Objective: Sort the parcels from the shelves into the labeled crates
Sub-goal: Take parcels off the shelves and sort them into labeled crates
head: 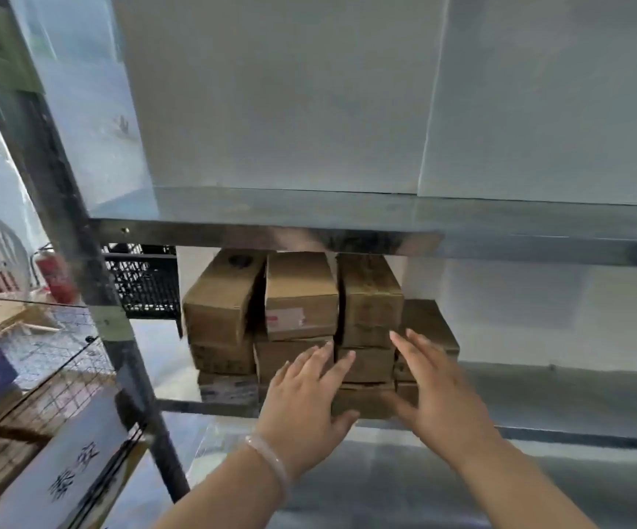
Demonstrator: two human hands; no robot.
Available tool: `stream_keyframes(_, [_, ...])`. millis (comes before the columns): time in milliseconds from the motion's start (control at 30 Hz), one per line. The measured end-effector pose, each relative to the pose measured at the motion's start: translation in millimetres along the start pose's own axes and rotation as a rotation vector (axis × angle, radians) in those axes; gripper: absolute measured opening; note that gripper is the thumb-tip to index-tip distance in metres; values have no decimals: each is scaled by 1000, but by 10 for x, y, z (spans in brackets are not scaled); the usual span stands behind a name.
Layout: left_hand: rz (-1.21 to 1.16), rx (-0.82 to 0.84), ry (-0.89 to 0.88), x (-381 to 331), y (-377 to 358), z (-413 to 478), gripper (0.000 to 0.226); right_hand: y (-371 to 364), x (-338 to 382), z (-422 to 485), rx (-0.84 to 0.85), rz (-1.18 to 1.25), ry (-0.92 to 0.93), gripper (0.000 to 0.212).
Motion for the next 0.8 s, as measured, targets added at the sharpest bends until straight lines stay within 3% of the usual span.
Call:
stream_keyframes(200, [-34, 27, 18, -467, -498, 514, 76, -28, -1078, 415, 38, -20, -160, 83])
stream_keyframes(467, [-77, 49, 96, -647, -679, 748, 71, -444, -1540, 875, 265, 57, -172, 81])
stream_keyframes(600, [-130, 72, 110, -709, -742, 809, 70, -470, -1600, 898, 159, 158, -119, 61])
stream_keyframes(800, [-261, 12, 102, -853, -685, 870, 64, -218, -1692, 571, 1, 298, -108, 57])
Point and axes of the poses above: each hand's wrist, its own z-axis towards the middle knuckle, its own y-axis out of the back of the hand, x = y × z, the point moved 8 cm from there along z, towards the middle knuckle, and after that the axes turned 7 degrees about -y, right-handed, at the moved point
